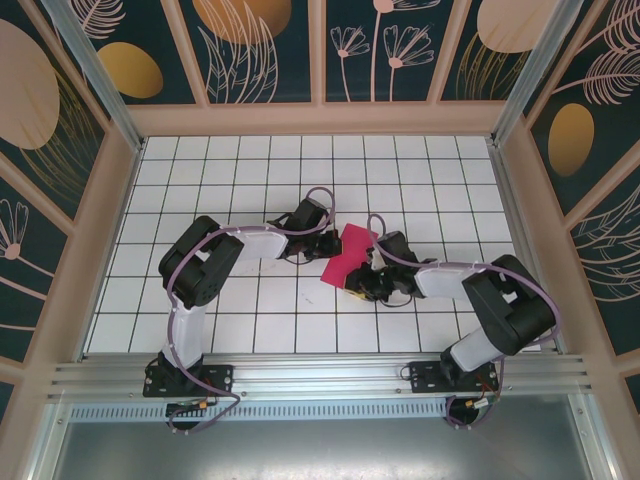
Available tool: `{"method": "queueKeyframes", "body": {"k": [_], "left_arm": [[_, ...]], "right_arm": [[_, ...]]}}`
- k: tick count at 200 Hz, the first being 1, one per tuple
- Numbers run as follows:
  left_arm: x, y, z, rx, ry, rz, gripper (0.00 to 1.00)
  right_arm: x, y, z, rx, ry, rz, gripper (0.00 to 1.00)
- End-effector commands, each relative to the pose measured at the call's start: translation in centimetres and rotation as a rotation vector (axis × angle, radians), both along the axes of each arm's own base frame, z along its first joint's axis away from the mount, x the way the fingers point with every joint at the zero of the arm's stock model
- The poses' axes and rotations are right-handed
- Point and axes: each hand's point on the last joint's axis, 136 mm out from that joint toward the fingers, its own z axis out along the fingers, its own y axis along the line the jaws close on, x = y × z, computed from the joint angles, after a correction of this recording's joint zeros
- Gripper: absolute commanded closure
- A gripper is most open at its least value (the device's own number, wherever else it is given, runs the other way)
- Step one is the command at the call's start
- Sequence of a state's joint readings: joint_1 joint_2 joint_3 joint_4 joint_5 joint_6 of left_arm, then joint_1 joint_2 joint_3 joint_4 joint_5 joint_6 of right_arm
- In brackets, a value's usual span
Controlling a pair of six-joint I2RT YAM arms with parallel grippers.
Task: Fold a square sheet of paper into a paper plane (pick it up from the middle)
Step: Fold the square sheet of paper in half at the center of the table, then fold the triangle a second time at the center of the table.
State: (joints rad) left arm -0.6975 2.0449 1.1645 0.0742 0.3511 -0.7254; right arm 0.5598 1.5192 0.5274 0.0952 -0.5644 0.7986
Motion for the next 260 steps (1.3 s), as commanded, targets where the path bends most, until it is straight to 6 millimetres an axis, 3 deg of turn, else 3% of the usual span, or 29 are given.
{"method": "queueKeyframes", "body": {"k": [1, 14, 31, 50, 81, 105, 141, 175, 206, 227, 241, 260], "left_arm": [[-3.3, 3.0, -4.8, 0.158, 0.134, -0.007, 0.97], [-3.3, 3.1, -4.7, 0.158, 0.134, -0.004, 0.98], [-3.4, 2.9, -4.5, 0.141, 0.134, -0.005, 0.98], [-3.4, 2.6, -4.3, 0.124, 0.137, -0.005, 0.98], [-3.3, 2.7, -4.1, 0.129, 0.132, -0.002, 0.97], [-3.4, 2.7, -4.2, 0.130, 0.135, 0.000, 0.97], [-3.5, 2.9, -4.3, 0.132, 0.140, 0.001, 0.97], [-3.6, 2.9, -4.4, 0.132, 0.142, 0.002, 0.97], [-3.6, 2.8, -4.0, 0.121, 0.140, 0.008, 0.97], [-3.5, 2.5, -2.4, 0.086, 0.124, 0.011, 0.93], [-3.2, 2.3, -0.4, 0.053, 0.090, 0.015, 0.88], [-2.2, 2.4, 3.0, 0.026, 0.002, 0.041, 0.79]], "right_arm": [[3.4, -0.6, 2.9, 0.008, -0.099, -0.046, 0.73], [5.9, -1.4, 5.5, 0.048, -0.167, -0.094, 0.73], [9.0, -3.9, 6.5, 0.005, -0.235, -0.190, 0.72], [11.8, -5.8, 5.5, -0.016, -0.229, -0.235, 0.73], [14.6, -5.5, 4.2, 0.007, -0.207, -0.224, 0.74], [16.1, -5.9, 2.1, -0.058, -0.176, -0.242, 0.75], [16.6, -6.5, 0.1, -0.121, -0.145, -0.243, 0.75], [17.1, -6.7, 1.2, -0.133, -0.171, -0.238, 0.75], [16.9, -6.6, 1.1, -0.125, -0.159, -0.232, 0.75], [16.2, -6.3, 2.2, -0.119, -0.179, -0.224, 0.73], [15.5, -6.5, 3.6, -0.137, -0.209, -0.226, 0.71], [14.2, -6.8, 4.1, -0.186, -0.208, -0.233, 0.68]]}}
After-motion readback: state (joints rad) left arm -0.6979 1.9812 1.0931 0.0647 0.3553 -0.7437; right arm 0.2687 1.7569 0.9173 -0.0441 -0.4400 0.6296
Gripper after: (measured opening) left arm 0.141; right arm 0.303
